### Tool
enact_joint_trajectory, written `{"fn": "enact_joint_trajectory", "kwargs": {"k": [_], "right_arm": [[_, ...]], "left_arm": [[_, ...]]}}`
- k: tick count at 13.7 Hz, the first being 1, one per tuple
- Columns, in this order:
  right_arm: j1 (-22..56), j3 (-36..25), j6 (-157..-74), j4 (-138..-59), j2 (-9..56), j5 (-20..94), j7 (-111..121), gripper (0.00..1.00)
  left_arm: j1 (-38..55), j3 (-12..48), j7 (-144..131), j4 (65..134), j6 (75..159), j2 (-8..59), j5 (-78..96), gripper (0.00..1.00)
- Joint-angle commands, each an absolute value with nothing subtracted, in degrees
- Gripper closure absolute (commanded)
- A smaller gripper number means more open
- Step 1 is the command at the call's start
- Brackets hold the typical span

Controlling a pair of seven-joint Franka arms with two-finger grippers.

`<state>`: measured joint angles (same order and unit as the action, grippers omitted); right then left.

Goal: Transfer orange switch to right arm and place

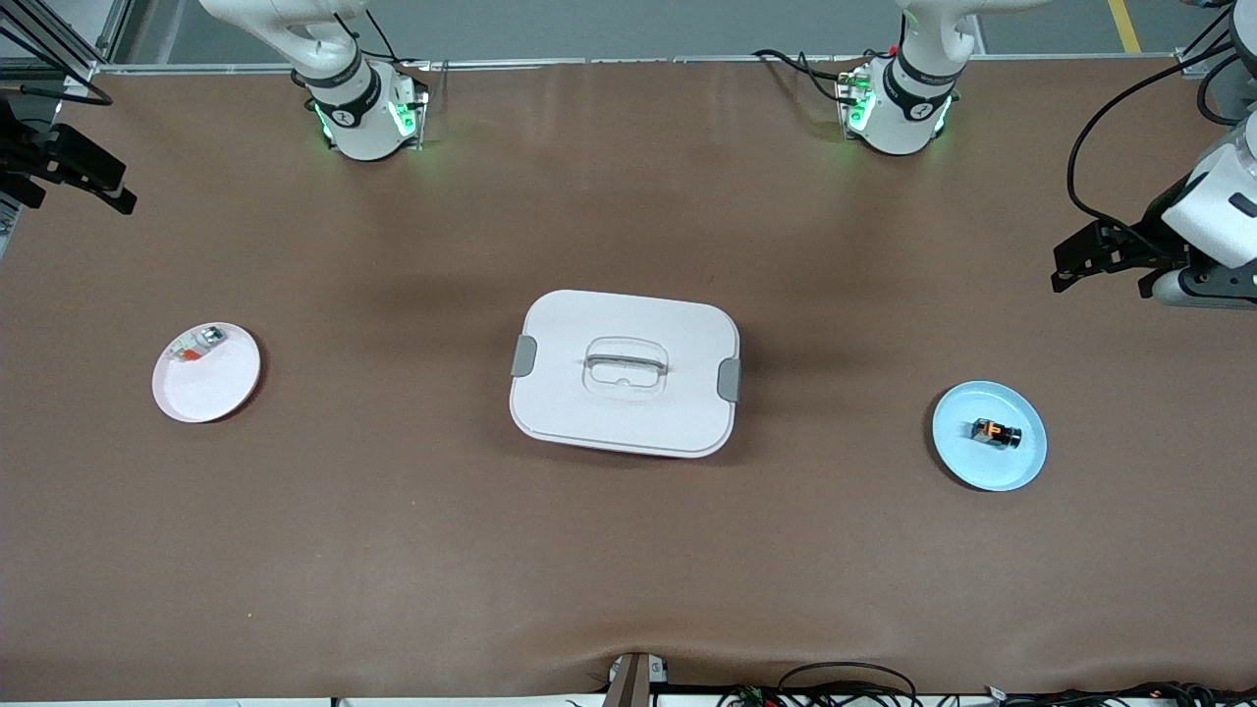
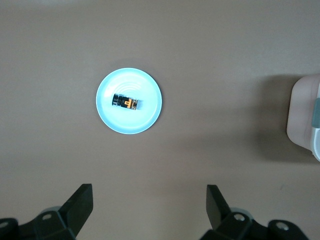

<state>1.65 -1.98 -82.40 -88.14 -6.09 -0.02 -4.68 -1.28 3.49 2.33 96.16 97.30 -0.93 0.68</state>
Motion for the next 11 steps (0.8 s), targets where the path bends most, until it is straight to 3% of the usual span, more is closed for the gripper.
{"fn": "enact_joint_trajectory", "kwargs": {"k": [1, 11], "right_arm": [[2.11, -2.28, -82.97, -89.12, -7.03, -0.18, -5.63, 0.00], [2.72, -2.20, -85.08, -88.95, -6.94, -0.26, -5.62, 0.00]], "left_arm": [[-1.41, 3.69, 3.34, 94.83, 96.24, -0.35, -0.53, 0.00], [-1.58, 3.69, 3.43, 94.75, 96.24, -0.35, -0.53, 0.00]]}}
